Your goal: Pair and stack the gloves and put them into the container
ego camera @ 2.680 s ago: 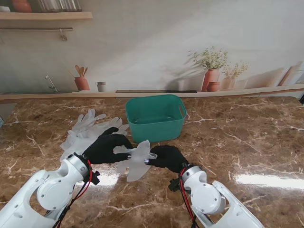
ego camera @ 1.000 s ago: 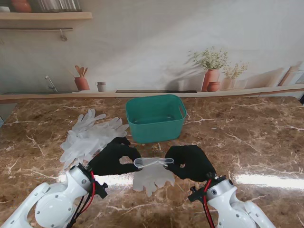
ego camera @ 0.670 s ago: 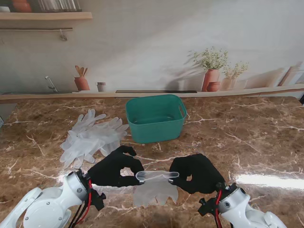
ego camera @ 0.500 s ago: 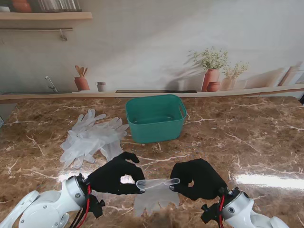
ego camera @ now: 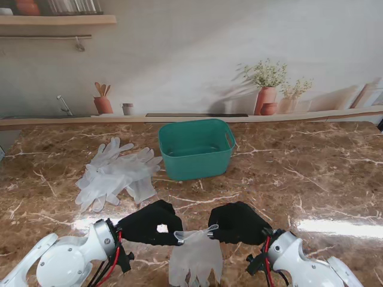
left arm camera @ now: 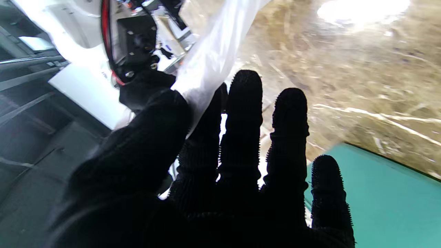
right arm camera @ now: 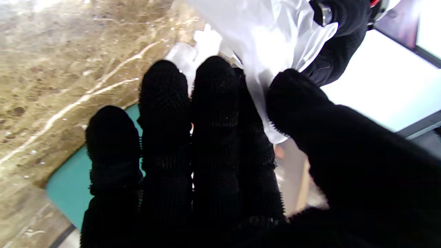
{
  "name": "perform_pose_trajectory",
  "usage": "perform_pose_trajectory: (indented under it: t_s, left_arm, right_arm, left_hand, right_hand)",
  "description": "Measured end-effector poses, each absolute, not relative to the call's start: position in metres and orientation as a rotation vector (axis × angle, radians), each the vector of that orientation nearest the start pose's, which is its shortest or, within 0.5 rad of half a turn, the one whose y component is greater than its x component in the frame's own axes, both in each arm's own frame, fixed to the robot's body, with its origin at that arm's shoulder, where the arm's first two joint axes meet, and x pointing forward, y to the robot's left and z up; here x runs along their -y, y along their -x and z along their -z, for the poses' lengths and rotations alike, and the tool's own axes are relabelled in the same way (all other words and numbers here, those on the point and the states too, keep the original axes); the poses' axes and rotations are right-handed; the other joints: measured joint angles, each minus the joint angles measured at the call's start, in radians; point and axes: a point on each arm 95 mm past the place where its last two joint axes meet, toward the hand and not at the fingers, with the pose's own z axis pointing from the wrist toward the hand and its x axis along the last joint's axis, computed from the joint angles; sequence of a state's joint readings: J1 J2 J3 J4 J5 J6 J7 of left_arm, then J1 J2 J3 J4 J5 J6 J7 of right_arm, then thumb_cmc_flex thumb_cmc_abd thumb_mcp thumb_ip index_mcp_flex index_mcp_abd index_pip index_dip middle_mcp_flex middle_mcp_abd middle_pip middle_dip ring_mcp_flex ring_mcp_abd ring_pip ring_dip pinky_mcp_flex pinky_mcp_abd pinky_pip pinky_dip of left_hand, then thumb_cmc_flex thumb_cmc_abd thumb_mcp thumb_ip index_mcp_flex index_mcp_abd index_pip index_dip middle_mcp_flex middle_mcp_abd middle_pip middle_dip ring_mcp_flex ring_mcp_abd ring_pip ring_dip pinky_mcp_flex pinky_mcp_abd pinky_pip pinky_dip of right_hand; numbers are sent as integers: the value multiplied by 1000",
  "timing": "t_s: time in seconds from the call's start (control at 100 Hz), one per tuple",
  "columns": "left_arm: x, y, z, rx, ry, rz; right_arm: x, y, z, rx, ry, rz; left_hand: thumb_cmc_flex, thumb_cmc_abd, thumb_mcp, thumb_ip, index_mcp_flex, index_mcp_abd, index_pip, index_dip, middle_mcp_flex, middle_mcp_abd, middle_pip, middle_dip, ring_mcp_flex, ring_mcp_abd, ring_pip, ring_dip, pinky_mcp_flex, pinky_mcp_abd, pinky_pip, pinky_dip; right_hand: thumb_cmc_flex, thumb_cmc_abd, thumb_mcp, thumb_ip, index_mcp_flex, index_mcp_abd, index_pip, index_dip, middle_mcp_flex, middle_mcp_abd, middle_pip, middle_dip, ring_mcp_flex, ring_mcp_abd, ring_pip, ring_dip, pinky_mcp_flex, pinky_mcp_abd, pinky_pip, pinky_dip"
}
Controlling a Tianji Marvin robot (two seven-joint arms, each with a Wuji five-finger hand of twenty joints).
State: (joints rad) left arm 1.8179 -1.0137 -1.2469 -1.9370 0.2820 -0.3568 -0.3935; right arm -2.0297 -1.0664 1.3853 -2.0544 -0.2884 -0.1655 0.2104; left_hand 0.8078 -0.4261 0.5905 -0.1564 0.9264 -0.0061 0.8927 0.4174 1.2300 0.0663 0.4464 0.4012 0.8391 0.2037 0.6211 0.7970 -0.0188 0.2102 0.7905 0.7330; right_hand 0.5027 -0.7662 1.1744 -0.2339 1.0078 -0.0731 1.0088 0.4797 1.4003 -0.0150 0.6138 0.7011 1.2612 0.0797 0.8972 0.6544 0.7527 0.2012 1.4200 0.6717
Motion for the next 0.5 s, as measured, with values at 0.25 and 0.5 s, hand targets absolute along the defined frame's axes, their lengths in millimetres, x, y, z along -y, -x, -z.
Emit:
perform_pose_trajectory:
  t_s: [0.25, 0.5]
  left_arm:
    - [68, -334, 324, -1743, 1566, 2063]
    - [79, -364, 346, -1649, 1519, 1935]
  right_arm:
    - [-30, -317, 322, 1441, 1981, 2086]
    - [-30, -351, 344, 1495, 2046, 2131]
  left_hand:
    - [0, 0, 0, 0, 0, 0, 0, 1, -1, 1, 11, 0, -4, 0, 0, 0, 1, 11, 37, 2]
    - [-8, 11, -2, 0, -5, -24, 0, 2, -6, 1, 13, 0, -14, 1, 0, 8, 26, 12, 105, 50]
  right_hand:
    - [0, 30, -14, 0, -9, -1, 0, -7, -4, 0, -3, -1, -4, 0, -12, 0, -51, -1, 0, -11]
    - [-4, 39, -14, 0, -9, -12, -1, 5, -5, 0, -5, -1, -13, 0, -15, 0, -69, -1, 0, -11]
